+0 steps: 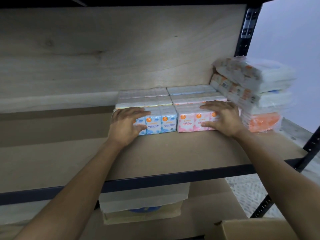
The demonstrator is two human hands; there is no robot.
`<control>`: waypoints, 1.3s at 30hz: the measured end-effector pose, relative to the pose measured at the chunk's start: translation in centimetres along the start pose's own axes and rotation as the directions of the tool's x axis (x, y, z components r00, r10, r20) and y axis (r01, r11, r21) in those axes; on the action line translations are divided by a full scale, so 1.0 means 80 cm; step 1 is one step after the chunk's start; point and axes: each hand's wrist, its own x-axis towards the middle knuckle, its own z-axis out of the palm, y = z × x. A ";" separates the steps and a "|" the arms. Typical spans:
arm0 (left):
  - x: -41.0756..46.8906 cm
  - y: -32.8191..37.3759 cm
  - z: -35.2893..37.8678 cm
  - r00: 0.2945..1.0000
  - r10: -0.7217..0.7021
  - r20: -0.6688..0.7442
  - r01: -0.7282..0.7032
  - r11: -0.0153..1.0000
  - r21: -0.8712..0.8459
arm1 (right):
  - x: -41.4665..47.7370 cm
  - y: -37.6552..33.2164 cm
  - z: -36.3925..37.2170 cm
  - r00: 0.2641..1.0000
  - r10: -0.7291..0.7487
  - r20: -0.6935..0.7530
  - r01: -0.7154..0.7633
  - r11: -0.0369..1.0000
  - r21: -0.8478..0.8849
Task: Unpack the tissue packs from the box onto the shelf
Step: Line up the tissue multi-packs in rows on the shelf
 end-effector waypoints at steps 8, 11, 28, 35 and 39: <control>0.002 -0.007 0.006 0.999 0.042 -0.019 -0.042 0.999 -0.001 | 0.006 0.007 0.009 1.000 -0.003 -0.025 0.004 0.999 0.033; 0.003 -0.006 0.009 0.999 0.028 -0.028 -0.028 1.000 -0.003 | 0.007 0.005 0.010 0.999 0.006 -0.038 -0.005 1.000 0.023; -0.002 0.003 0.007 0.996 0.077 -0.038 -0.074 0.995 0.066 | 0.011 -0.016 -0.003 0.996 0.070 0.050 -0.066 0.995 -0.071; -0.005 0.028 0.003 1.000 0.004 0.014 -0.005 0.997 0.071 | 0.013 -0.047 -0.013 0.965 0.204 0.164 -0.175 0.969 -0.174; -0.005 0.041 -0.003 0.994 -0.054 0.092 0.046 0.995 0.091 | 0.006 -0.061 -0.019 0.956 0.211 0.204 -0.170 0.965 -0.200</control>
